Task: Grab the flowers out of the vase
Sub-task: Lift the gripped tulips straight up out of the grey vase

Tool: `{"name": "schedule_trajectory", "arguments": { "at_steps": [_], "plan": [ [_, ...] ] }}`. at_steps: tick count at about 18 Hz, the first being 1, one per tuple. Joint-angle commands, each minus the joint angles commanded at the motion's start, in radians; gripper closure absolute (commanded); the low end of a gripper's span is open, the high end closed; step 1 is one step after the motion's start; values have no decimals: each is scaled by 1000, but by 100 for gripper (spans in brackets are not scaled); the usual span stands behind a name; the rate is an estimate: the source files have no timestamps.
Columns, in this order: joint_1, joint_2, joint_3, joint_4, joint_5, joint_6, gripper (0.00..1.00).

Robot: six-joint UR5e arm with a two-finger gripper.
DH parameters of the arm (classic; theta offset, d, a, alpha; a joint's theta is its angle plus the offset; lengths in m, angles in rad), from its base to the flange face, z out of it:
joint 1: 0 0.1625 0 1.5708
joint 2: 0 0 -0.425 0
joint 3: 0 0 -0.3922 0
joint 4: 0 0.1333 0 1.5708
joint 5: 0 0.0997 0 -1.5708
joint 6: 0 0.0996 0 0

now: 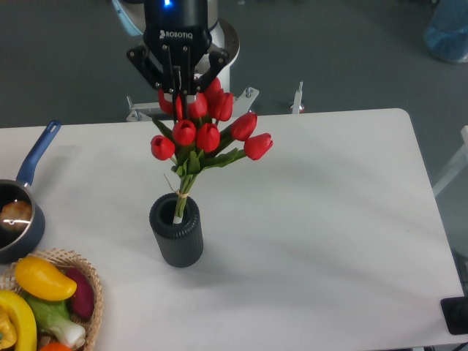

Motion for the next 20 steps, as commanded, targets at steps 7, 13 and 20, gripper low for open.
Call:
{"name": "schedule_trajectory", "arguments": {
  "at_steps": [7, 13, 20],
  "plan": [
    [23, 35, 0, 2, -15, 0, 100],
    [44, 55, 0, 2, -51, -2, 100],
    [167, 66, 0, 2, -115, 2, 100]
  ]
}}
